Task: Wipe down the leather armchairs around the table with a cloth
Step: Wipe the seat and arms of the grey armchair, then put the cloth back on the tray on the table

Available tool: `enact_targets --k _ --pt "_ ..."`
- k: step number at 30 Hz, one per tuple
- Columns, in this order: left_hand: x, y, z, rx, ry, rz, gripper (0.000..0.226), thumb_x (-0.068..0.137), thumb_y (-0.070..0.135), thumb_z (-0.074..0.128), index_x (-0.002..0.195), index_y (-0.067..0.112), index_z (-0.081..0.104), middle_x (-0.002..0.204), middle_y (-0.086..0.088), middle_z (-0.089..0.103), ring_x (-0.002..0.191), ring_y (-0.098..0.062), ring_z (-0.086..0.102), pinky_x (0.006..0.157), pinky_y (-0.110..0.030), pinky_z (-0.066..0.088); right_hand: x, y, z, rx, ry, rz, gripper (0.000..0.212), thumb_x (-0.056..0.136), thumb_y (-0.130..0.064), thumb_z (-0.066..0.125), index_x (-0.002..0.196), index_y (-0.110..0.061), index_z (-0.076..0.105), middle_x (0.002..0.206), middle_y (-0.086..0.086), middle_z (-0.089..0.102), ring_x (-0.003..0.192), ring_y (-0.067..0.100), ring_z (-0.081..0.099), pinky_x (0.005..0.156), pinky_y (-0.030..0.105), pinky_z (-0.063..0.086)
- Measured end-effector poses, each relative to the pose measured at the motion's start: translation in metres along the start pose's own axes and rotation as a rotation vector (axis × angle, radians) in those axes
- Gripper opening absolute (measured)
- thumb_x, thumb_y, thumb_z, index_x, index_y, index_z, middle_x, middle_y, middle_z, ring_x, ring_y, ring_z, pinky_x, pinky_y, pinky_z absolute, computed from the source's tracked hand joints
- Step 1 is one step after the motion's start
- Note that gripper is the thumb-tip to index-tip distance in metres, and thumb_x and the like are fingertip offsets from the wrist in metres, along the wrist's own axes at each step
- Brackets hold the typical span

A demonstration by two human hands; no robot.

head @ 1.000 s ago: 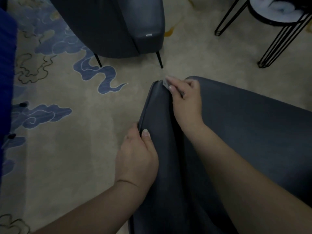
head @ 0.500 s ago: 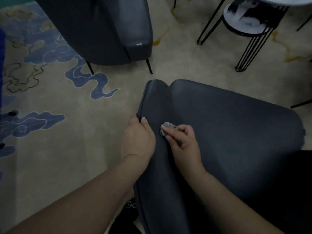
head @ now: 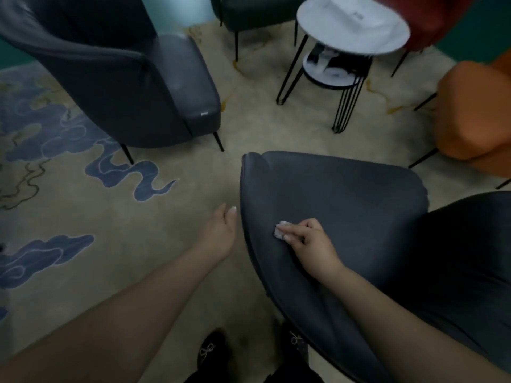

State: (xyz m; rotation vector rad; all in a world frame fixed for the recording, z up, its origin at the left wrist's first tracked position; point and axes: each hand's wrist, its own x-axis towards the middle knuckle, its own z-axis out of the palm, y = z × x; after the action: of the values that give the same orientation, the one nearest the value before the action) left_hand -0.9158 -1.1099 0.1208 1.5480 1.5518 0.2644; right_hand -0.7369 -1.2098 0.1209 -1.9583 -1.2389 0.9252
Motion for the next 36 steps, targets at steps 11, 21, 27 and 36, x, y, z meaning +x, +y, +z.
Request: enact_targets --k 11,21,27,36 --pt "-0.045 -0.015 -0.163 0.789 0.041 0.398 0.052 0.103 0.044 0.028 0.149 0.019 0.031 0.151 -0.002 0.037 0.135 -0.023 0.034 0.106 -0.035 0.032 -0.005 -0.104 0.012 -0.089 0.25 -0.018 0.032 0.091 -0.017 0.061 0.122 -0.021 0.063 0.097 0.0 0.043 0.088 0.009 0.048 0.086 0.008 0.029" --pt "-0.009 -0.018 -0.229 0.876 0.059 0.365 0.054 0.102 0.046 0.027 0.151 0.024 0.025 0.152 0.005 0.034 0.141 -0.018 0.026 0.112 -0.038 0.027 0.055 -0.169 0.017 -0.101 0.279 -0.045 0.03 0.091 -0.02 0.06 0.121 -0.022 0.064 0.096 -0.003 0.042 0.091 0.011 0.048 0.086 0.012 0.03" --pt "0.08 0.011 -0.239 0.98 0.034 0.398 0.053 0.102 0.048 0.024 0.149 0.024 0.028 0.152 0.005 0.035 0.138 -0.019 0.031 0.109 -0.037 0.027 0.14 -0.167 0.02 -0.081 0.314 -0.029 0.03 0.091 -0.022 0.06 0.121 -0.021 0.064 0.094 -0.004 0.043 0.09 0.012 0.049 0.08 0.01 0.03" --pt "0.202 0.054 -0.257 1.059 -0.003 0.421 0.056 0.101 0.049 0.025 0.149 0.021 0.03 0.152 0.003 0.036 0.139 -0.02 0.031 0.113 -0.038 0.025 0.252 -0.186 0.015 -0.027 0.294 0.015 0.03 0.091 -0.02 0.062 0.12 -0.02 0.065 0.095 0.004 0.049 0.088 0.013 0.051 0.075 0.008 0.03"
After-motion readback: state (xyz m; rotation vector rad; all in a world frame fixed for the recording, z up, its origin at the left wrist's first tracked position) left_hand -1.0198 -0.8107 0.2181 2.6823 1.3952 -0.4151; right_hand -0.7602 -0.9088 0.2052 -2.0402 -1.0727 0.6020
